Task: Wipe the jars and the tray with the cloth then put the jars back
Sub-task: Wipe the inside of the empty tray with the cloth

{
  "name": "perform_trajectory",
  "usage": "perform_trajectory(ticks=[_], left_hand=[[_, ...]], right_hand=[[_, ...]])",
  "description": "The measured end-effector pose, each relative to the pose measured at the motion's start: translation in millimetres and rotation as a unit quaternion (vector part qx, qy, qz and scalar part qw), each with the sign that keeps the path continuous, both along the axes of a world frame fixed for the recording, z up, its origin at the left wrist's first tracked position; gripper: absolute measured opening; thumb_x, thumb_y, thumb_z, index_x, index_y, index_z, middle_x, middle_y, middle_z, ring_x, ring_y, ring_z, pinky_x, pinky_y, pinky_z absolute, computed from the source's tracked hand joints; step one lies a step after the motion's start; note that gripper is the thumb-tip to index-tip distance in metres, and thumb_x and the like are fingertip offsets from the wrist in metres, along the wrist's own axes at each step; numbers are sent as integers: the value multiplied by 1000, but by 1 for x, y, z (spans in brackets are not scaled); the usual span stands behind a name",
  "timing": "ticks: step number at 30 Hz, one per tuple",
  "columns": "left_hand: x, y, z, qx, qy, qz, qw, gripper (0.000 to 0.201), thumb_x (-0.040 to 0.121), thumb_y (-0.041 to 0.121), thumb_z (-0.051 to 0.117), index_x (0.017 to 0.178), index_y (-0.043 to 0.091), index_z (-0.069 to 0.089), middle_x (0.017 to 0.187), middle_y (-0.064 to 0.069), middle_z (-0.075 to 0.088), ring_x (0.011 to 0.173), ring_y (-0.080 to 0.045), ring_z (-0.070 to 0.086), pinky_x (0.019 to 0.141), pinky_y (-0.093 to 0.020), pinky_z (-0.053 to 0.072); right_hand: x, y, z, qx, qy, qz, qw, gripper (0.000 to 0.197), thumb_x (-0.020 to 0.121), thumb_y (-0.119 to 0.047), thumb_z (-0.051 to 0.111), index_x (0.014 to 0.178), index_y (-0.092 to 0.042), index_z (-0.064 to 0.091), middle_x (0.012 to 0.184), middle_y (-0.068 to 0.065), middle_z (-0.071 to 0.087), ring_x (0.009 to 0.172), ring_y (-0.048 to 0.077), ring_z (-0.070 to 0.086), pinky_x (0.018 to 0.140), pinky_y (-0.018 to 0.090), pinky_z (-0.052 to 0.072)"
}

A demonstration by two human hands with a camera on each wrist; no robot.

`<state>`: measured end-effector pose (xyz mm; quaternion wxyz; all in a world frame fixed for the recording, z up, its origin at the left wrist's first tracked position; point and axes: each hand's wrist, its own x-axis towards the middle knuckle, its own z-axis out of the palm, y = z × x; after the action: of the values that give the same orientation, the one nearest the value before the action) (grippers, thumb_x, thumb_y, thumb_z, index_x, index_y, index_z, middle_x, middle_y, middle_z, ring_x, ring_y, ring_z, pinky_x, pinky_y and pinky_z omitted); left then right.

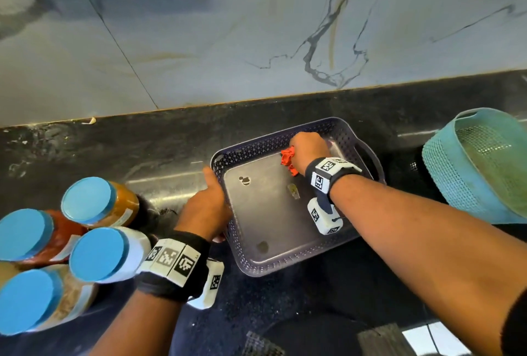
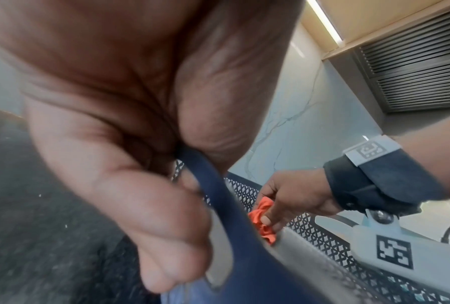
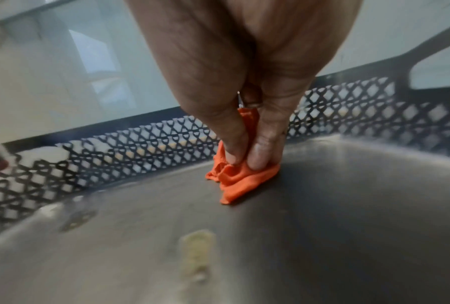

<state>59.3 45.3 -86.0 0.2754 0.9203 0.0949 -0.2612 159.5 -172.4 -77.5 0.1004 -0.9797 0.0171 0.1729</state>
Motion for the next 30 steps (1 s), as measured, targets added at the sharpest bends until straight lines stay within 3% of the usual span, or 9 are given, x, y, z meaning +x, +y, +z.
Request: perform_trajectory(ticks=[4, 9, 12, 15, 18, 23, 25, 27, 30], left_hand=[[1, -4, -13, 12, -29, 15, 999, 70, 101, 37, 50, 152, 19, 5, 90, -25, 75, 70, -40, 73, 76, -53, 62], [-4, -6, -8, -24, -20, 75, 997, 61, 94, 47, 56, 137, 24, 19, 90, -23, 72, 66, -42, 72, 63, -48, 64], [-6, -8, 3, -66, 0, 127, 990, 41, 95, 49, 56, 117, 28, 27, 95, -22, 69, 70, -43, 72, 50, -46, 62], [-6, -9, 9, -84, 16, 138, 987, 36, 101, 48, 53, 121, 27, 32, 103, -22, 66, 70, -39, 72, 39, -33, 56], [-5, -10, 10, -97, 24, 144, 985, 32, 104, 49, 46, 121, 26, 34, 103, -21, 67, 68, -37, 73, 40, -31, 55], [-4, -9, 15, -99, 35, 111, 988, 21, 108, 34, 45, 121, 22, 34, 97, -21, 69, 58, -32, 72, 38, -26, 51], [-3, -9, 16, -96, 41, 98, 990, 21, 108, 31, 45, 123, 23, 32, 97, -22, 69, 55, -30, 71, 38, -26, 51], [-2, -11, 18, -90, 37, 94, 991, 24, 108, 32, 46, 123, 23, 31, 94, -22, 70, 52, -29, 71, 38, -26, 51], [-2, -16, 21, -61, 27, 105, 992, 25, 106, 35, 47, 116, 22, 29, 90, -20, 67, 57, -33, 72, 41, -32, 57]], right_hand=[[-12, 61, 0, 7, 36, 139, 990, 13, 93, -15, 62, 94, -9, 73, 106, 15, 72, 103, 34, 68, 86, 36, 54], [-34, 88, -5, 18, 38, 314, 949, 24, 94, -9, 58, 113, -3, 70, 121, 17, 62, 111, 37, 62, 92, 40, 50], [-36, 60, -7, 9, 73, 303, 950, 21, 89, -12, 62, 108, -5, 69, 116, 18, 64, 108, 41, 62, 88, 39, 51], [-29, 4, -2, -44, 74, 289, 954, 22, 87, -16, 66, 108, -14, 73, 114, 12, 63, 106, 35, 63, 85, 34, 49], [-12, -56, 8, -95, 78, 187, 975, 17, 88, -15, 66, 99, -20, 78, 108, 8, 69, 102, 30, 66, 83, 30, 48], [14, -64, 11, -60, 66, 10, 996, 14, 88, -16, 66, 81, -8, 74, 80, 8, 73, 82, 32, 72, 70, 28, 53], [13, -35, 8, -26, 73, 26, 997, 14, 80, -12, 66, 70, -5, 71, 69, 6, 72, 71, 30, 75, 67, 36, 62], [3, 13, 10, -14, 62, 101, 993, 14, 81, -13, 62, 71, -6, 69, 73, 8, 68, 81, 31, 74, 72, 32, 59], [-31, 82, 14, 36, 74, 249, 965, 22, 93, -12, 56, 103, -3, 73, 105, 21, 68, 103, 36, 66, 85, 35, 51]])
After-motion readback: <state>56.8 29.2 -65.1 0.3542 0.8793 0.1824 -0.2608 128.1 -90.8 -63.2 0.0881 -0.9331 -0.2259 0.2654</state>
